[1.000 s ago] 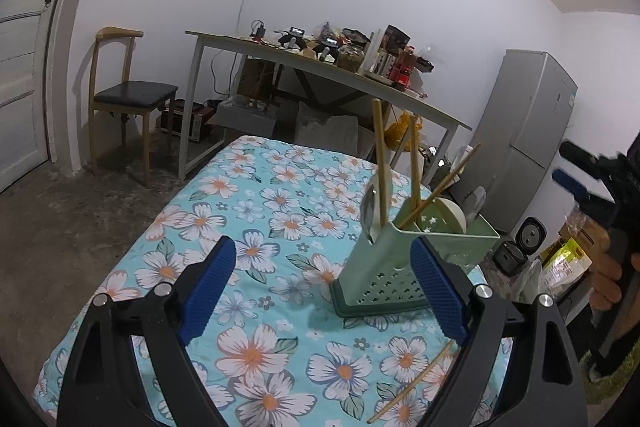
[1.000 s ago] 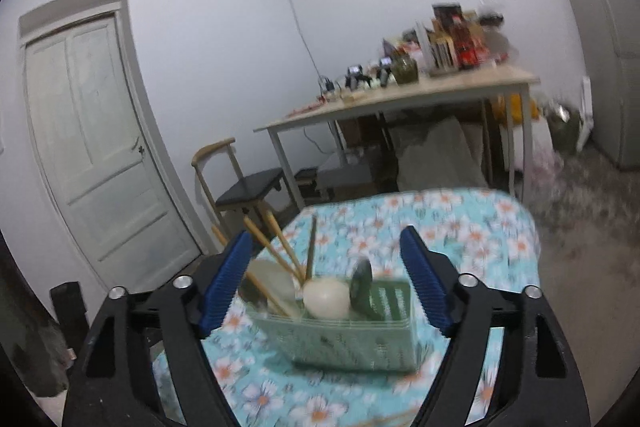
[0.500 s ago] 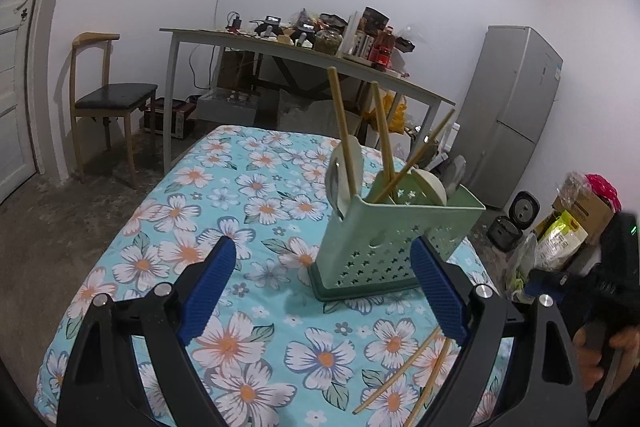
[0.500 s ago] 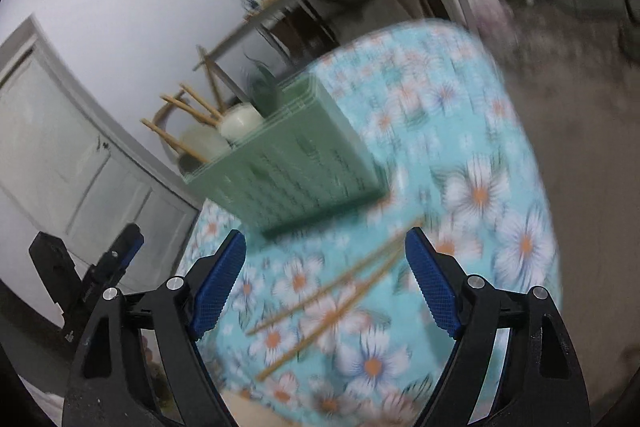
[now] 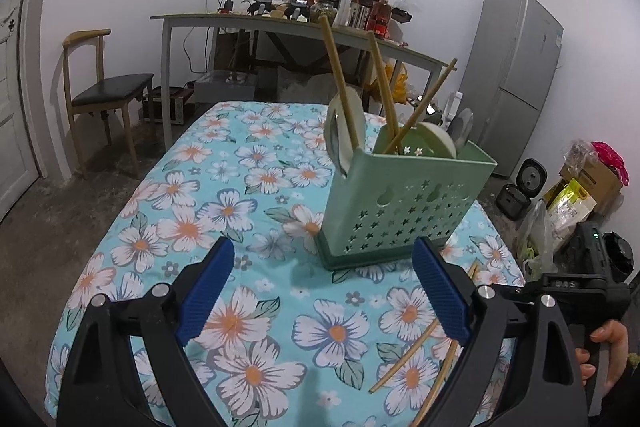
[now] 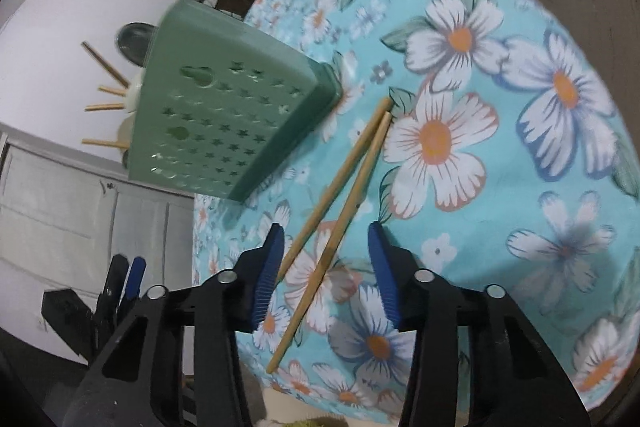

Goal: Organize utensils
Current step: 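Move the right gripper down to the loose chopsticks on the cover, then close the right gripper on one wooden chopstick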

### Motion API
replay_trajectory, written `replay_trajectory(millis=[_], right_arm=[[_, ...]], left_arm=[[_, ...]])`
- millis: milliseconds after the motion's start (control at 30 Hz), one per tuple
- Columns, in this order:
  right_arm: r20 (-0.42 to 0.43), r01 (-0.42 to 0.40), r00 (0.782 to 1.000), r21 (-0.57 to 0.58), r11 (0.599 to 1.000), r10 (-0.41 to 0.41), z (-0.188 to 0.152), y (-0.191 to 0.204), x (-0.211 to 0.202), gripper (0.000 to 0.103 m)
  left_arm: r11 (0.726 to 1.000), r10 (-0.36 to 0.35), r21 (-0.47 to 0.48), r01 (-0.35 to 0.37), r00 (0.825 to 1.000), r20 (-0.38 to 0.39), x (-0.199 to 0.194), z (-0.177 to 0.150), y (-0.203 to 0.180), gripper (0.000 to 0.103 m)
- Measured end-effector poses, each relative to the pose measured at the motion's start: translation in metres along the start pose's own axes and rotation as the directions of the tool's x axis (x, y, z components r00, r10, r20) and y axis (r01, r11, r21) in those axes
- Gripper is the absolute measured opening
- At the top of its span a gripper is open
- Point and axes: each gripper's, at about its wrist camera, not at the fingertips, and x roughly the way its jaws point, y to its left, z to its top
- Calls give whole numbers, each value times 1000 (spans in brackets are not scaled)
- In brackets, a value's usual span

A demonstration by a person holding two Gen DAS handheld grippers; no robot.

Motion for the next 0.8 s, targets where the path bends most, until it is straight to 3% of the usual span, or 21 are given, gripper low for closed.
replay_trajectory(millis=[433, 800], right_arm=[[57, 65, 996, 4, 998, -65, 8, -11, 21, 10], [69, 19, 997, 10, 1000, -20, 7, -24, 13, 9]], left_arm=[[1000, -2, 23, 3, 999, -33, 5, -3, -5, 90], [999, 7, 42, -5, 999, -48, 9, -3, -13, 90]])
